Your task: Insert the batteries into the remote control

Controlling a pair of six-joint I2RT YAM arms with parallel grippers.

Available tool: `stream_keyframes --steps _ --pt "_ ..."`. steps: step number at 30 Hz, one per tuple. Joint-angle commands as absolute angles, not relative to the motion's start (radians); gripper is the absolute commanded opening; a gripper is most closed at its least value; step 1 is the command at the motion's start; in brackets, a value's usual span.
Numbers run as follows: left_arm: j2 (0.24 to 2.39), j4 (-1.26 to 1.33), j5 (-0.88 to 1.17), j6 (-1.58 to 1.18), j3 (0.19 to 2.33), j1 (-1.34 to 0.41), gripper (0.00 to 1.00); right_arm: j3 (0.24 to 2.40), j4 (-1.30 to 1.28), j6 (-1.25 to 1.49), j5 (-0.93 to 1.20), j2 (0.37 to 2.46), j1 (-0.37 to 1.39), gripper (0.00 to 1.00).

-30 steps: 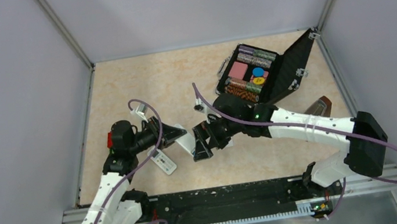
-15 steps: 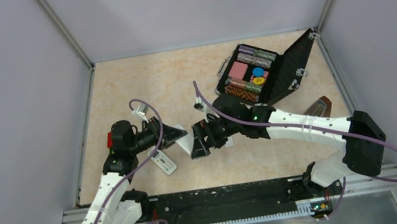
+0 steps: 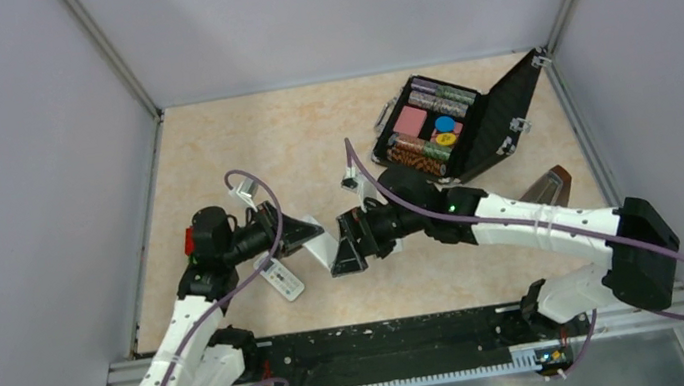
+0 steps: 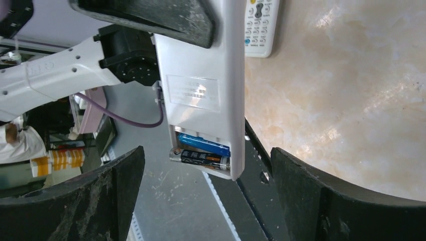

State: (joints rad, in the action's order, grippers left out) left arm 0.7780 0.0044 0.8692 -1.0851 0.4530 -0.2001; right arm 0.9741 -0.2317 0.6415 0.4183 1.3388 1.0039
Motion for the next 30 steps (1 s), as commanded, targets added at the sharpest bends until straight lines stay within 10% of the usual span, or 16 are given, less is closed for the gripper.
stream_keyframes --steps 1,13,30 --pt "0.785 0.094 0.909 -1.070 0.479 -0.200 0.00 0.961 -0.156 0.668 0.450 1.284 0.996 0.92" --pt "0.784 0.117 0.923 -1.083 0.479 -0.201 0.00 0.941 -0.153 0.668 0.451 1.311 0.990 0.87" --pt "0.783 0.131 0.936 -1.098 0.473 -0.201 0.00 0.906 -0.132 0.709 0.455 1.324 0.967 0.55"
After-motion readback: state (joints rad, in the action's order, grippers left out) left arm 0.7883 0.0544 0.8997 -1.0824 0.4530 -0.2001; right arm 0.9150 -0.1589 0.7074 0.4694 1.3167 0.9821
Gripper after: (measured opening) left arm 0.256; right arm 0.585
